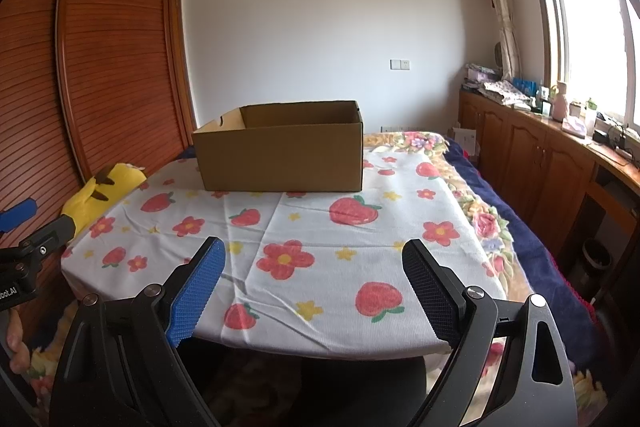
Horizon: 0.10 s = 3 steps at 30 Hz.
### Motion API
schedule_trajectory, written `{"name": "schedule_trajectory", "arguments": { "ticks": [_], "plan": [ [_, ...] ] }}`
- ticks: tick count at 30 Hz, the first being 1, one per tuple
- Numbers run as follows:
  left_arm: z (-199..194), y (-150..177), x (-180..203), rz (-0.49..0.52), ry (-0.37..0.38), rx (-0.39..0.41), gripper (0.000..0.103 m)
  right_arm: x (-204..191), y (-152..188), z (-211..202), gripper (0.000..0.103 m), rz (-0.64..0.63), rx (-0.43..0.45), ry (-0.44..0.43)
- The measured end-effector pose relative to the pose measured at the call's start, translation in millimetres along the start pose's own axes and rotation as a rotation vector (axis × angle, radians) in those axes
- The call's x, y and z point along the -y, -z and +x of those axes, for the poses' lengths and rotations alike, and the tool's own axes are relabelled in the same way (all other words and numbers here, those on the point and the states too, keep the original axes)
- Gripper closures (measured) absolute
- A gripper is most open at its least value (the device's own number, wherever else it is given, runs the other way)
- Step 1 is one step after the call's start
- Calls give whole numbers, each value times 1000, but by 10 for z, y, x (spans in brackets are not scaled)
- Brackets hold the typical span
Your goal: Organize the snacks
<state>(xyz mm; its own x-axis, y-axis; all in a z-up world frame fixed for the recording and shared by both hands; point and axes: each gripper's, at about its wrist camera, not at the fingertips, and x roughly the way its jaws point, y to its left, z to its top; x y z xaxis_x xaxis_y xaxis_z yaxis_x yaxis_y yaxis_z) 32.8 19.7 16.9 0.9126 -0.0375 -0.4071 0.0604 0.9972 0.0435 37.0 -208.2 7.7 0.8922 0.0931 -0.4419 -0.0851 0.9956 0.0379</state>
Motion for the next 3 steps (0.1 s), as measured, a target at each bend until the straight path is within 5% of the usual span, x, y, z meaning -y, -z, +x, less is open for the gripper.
{"name": "schedule_trajectory", "arguments": {
  "ticks": [3],
  "plan": [
    [3, 1, 5, 1, 0, 0, 1, -1, 1, 1, 11, 0, 0, 0]
  ]
}}
